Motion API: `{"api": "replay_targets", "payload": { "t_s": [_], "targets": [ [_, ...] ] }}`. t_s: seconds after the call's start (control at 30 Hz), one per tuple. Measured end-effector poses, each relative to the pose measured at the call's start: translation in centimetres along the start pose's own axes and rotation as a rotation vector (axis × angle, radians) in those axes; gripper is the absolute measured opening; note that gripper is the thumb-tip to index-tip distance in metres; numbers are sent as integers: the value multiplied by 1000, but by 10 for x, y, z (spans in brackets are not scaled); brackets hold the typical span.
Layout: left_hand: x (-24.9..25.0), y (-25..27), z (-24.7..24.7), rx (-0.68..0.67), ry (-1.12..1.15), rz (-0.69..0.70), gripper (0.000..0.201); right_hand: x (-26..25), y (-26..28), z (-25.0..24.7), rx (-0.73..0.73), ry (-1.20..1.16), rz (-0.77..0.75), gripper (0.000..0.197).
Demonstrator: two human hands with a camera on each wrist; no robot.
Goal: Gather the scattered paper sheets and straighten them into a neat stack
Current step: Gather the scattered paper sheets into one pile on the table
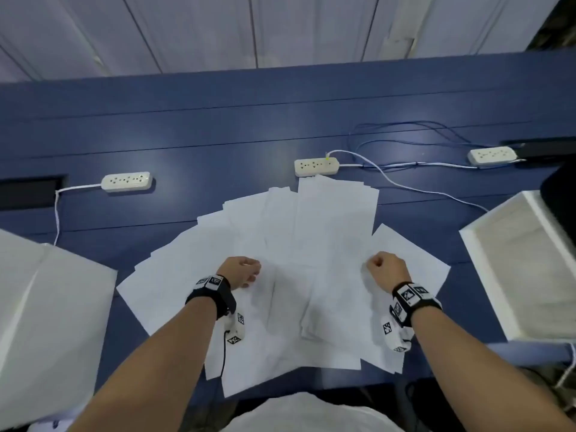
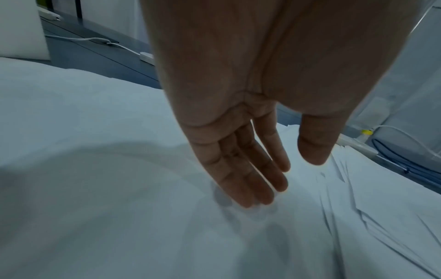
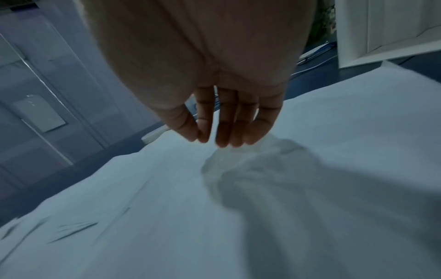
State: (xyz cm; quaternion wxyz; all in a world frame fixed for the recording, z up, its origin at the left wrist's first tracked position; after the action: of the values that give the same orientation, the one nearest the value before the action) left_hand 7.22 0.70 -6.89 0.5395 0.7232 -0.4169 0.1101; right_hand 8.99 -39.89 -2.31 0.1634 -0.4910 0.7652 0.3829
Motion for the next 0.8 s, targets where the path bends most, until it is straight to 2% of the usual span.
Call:
{"api": "replay_targets", "payload": {
  "t_s": [0.07, 0.2, 0.27, 0.37, 0.43, 0.57, 0.67, 0.73, 0.8],
  "targets": [
    [-1, -3, 0, 12, -18, -33, 26, 11, -3, -11, 72, 73, 68, 11],
    [0, -3, 8, -21, -30, -92, 30, 55, 5, -45, 266, 282, 362, 52],
    [5, -2, 12, -25, -46, -108, 31, 77, 11, -52, 288, 258, 500, 62],
    [11, -1, 20, -7, -74, -112, 37, 95, 14, -43, 220, 157, 615, 59],
    [15, 0, 27, 13, -86, -118, 36, 87, 11, -31, 186, 159, 562, 52],
    [23, -1, 43, 21, -148, -97, 22, 61, 3, 0, 126, 120, 382, 38],
    [26, -1, 45, 31, -187, -70, 24, 43, -2, 20, 36, 27, 258, 31],
    [25, -2, 37, 38, -186, -74, 27, 36, -4, 12, 69, -42, 202, 30],
    [20, -3, 24, 54, -182, -98, 33, 44, -4, -10, 175, -86, 235, 33]
  ]
}}
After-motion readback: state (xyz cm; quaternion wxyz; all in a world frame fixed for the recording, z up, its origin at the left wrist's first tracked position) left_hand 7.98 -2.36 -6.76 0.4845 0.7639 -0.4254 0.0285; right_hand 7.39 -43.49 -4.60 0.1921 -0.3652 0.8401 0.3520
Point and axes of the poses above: each hand's wrist, its own y-axis away from the middle knuckle, its own z-axis out of the palm, x = y × z, the point moved 10 cm from there along -y, towards the middle knuckle, and after that the axes turned 9 degrees about -y, right-handed, at the moved point
